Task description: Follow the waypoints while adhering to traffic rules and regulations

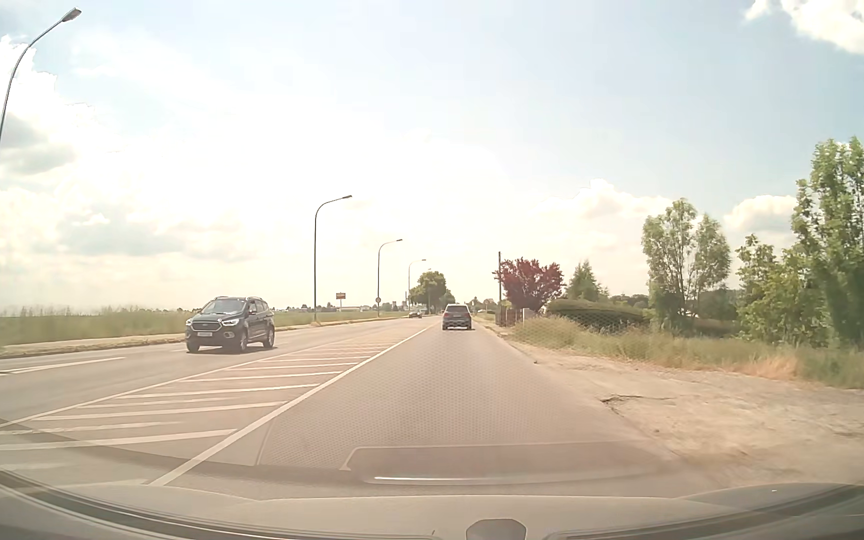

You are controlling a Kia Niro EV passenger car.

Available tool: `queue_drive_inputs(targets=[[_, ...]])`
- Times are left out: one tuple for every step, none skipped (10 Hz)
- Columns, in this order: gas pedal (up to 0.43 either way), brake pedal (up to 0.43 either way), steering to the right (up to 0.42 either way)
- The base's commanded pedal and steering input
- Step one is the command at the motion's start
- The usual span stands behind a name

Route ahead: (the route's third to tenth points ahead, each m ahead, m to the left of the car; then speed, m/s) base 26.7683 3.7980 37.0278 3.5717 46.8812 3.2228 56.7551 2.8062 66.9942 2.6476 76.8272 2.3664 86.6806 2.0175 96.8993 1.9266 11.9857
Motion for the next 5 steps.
queue_drive_inputs(targets=[[0.240,0.000,-0.003],[0.240,0.000,-0.003],[0.240,0.000,-0.004],[0.228,0.000,-0.004],[0.189,0.000,-0.004]])
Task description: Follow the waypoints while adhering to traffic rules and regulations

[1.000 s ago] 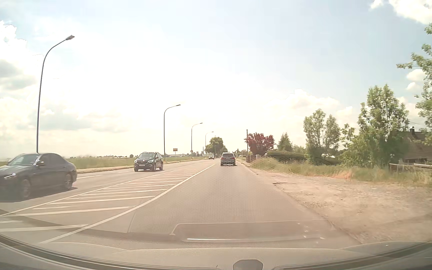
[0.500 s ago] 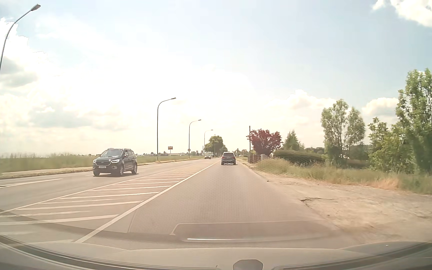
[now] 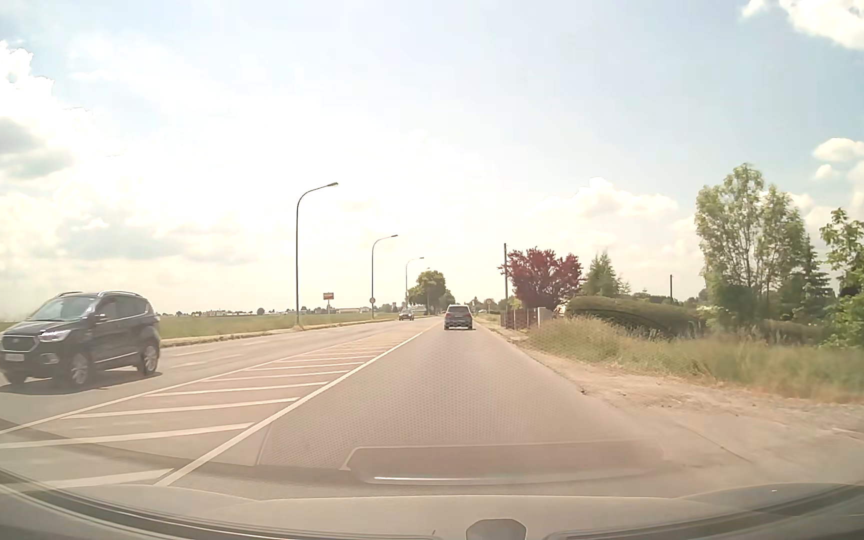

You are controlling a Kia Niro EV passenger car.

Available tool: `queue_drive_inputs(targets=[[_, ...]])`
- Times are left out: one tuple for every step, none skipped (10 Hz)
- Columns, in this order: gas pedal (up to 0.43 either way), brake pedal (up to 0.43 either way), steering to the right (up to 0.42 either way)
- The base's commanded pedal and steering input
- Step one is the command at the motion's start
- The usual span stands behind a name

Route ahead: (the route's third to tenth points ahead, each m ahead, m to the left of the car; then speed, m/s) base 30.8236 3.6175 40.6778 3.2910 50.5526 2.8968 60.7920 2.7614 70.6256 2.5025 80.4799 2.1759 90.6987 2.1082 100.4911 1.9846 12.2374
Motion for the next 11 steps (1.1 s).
queue_drive_inputs(targets=[[0.189,0.000,-0.004],[0.189,0.000,-0.003],[0.189,0.000,-0.002],[0.189,0.000,-0.001],[0.189,0.000,-0.001],[0.197,0.000,-0.001],[0.197,0.000,-0.001],[0.197,0.000,-0.001],[0.209,0.000,-0.001],[0.220,0.000,-0.001],[0.220,0.000,-0.001]])
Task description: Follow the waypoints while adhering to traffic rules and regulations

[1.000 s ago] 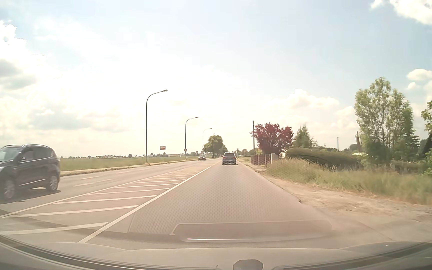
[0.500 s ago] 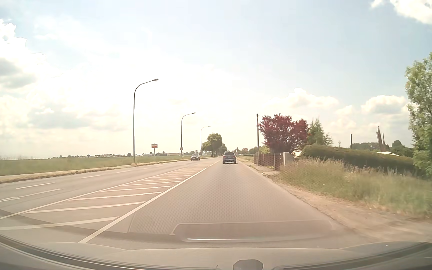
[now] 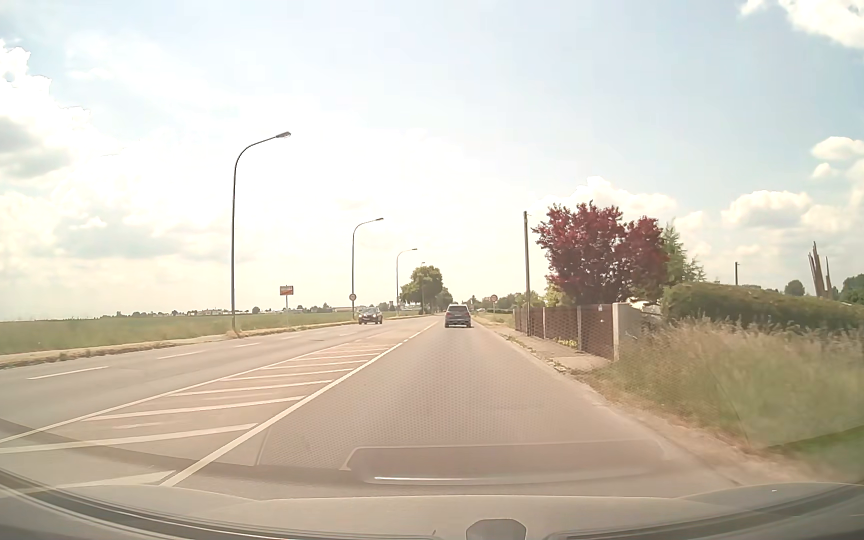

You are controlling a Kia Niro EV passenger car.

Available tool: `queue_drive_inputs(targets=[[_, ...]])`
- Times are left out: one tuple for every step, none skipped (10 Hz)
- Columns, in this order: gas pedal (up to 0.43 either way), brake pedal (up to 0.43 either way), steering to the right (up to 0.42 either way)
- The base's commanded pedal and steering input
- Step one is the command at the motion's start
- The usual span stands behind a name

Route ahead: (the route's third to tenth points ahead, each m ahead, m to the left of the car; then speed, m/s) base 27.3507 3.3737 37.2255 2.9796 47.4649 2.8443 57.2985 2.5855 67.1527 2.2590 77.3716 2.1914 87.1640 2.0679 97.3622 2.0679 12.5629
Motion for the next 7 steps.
queue_drive_inputs(targets=[[0.220,0.000,-0.001],[0.220,0.000,-0.001],[0.220,0.000,-0.001],[0.220,0.000,-0.001],[0.220,0.000,-0.001],[0.220,0.000,-0.001],[0.220,0.000,-0.001]])
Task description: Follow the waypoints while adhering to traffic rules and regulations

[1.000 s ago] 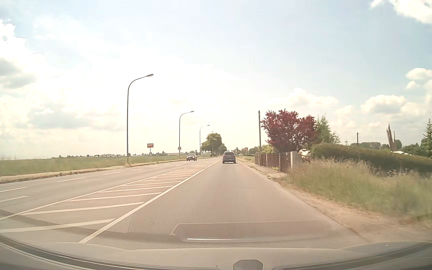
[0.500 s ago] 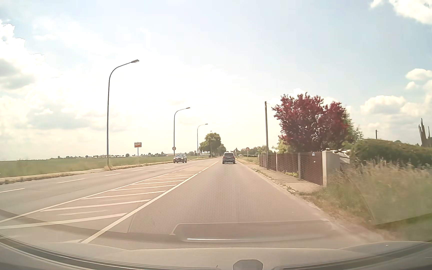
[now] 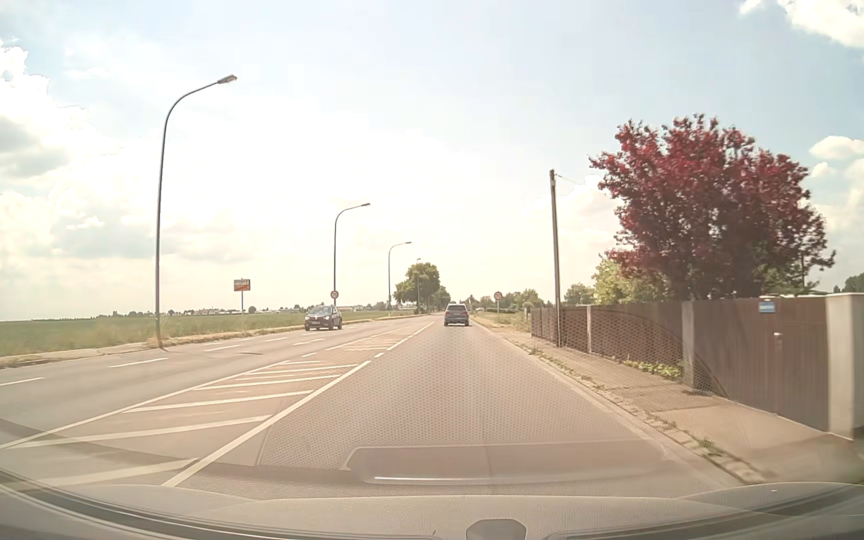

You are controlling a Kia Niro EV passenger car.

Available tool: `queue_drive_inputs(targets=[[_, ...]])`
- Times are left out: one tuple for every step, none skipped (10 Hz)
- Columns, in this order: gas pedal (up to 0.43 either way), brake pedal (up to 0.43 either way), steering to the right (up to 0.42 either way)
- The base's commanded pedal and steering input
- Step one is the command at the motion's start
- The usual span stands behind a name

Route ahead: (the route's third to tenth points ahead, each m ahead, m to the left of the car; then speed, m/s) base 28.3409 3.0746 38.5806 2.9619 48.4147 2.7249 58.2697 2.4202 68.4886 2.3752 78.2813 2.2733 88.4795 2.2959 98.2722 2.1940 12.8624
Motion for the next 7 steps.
queue_drive_inputs(targets=[[0.220,0.000,-0.001],[0.209,0.000,-0.001],[0.209,0.000,-0.001],[0.209,0.000,-0.001],[0.197,0.000,-0.001],[0.169,0.000,-0.001],[0.169,0.000,-0.002]])
